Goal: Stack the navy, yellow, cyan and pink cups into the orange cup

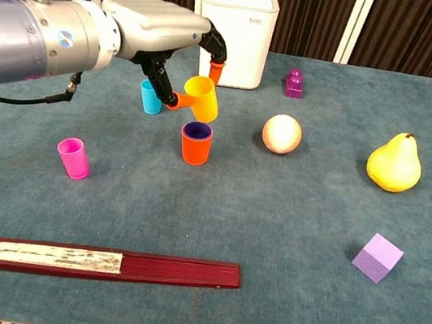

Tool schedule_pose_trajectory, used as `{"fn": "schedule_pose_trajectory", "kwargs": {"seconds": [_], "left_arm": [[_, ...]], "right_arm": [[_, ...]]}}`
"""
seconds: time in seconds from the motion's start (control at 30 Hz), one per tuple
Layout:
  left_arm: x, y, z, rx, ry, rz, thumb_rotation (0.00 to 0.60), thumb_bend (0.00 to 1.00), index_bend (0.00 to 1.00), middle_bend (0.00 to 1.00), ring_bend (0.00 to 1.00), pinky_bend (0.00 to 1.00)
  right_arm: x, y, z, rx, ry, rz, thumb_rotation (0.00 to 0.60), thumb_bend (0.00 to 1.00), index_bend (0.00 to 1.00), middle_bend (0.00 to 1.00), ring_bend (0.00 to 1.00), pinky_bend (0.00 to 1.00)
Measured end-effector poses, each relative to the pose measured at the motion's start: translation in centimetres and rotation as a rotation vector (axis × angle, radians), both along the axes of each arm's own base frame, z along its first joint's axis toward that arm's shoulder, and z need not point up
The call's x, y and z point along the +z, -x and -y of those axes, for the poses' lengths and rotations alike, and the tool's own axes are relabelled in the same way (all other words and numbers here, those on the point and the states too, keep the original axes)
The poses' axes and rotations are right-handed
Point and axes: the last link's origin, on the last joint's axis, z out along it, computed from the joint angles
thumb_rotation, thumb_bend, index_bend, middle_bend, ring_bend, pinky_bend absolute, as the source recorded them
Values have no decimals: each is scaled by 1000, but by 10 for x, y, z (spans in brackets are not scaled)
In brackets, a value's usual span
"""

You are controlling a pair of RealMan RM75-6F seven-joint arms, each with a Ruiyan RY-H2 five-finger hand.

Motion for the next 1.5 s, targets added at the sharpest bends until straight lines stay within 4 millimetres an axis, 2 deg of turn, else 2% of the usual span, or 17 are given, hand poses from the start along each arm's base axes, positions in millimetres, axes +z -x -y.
{"fn": "schedule_pose_trajectory", "kwargs": {"seconds": [0.33, 0.87, 0.97, 1.13, 1.2, 1.5], "left_arm": [[-16, 5, 0, 7, 5, -42, 600, 348, 451, 165, 0, 5], [-27, 13, 2, 17, 13, -75, 600, 348, 444, 165, 0, 5], [-29, 15, 2, 21, 13, -81, 600, 335, 366, 163, 0, 5], [-32, 19, 1, 33, 13, -89, 600, 263, 154, 156, 0, 4], [-33, 19, 1, 35, 10, -92, 600, 252, 106, 154, 0, 4], [-23, 19, -5, 57, -28, -64, 600, 232, 77, 154, 0, 4]], "right_arm": [[0, 1, 0, -2, -1, 1, 600, 430, 48, 0, 44, 0], [2, 1, 0, -8, 9, 5, 600, 430, 48, 0, 44, 0], [3, 2, 0, -14, 15, 7, 600, 430, 48, 0, 44, 0], [4, 2, 0, -16, 18, 6, 600, 431, 48, 0, 44, 0], [5, 3, -1, -20, 18, 5, 600, 430, 48, 0, 44, 0], [4, 5, 0, -36, 18, 6, 600, 430, 48, 0, 44, 0]]}}
